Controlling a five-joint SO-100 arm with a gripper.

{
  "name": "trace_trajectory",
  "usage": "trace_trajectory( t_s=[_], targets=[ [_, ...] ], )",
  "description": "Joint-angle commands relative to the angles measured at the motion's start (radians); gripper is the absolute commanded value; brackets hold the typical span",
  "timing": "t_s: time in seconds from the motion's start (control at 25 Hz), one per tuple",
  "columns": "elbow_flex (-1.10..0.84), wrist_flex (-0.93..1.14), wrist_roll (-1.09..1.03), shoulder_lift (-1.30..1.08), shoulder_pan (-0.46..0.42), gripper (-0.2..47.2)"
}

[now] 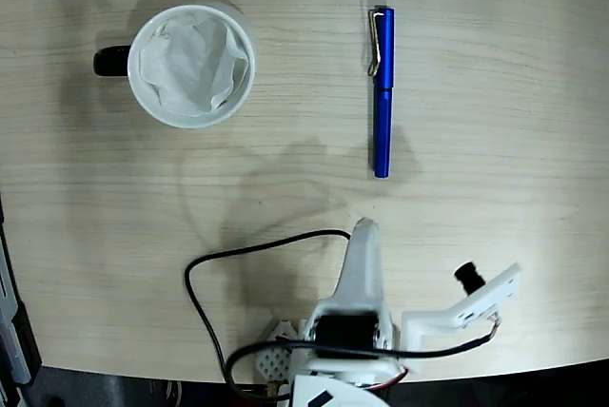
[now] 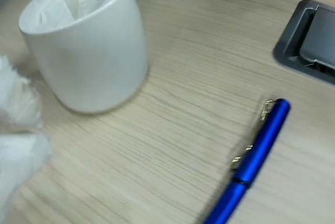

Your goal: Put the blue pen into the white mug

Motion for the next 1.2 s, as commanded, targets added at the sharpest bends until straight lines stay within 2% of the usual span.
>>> trace_trajectory(
  t_s=[0.0,0.16,0.44,0.68,0.88,1.16],
  targets=[
    [-0.138,0.005,-0.267,-0.12,0.018,0.1],
    [-0.253,0.005,-0.578,-0.308,0.04,0.1],
    [-0.472,0.006,-0.897,-0.606,0.074,0.9],
    [-0.653,0.098,-1.009,-0.839,0.074,6.6],
    [-0.861,0.276,-1.023,-1.054,0.063,6.7],
    [-1.12,0.293,-1.026,-1.302,0.072,8.4]
  ],
)
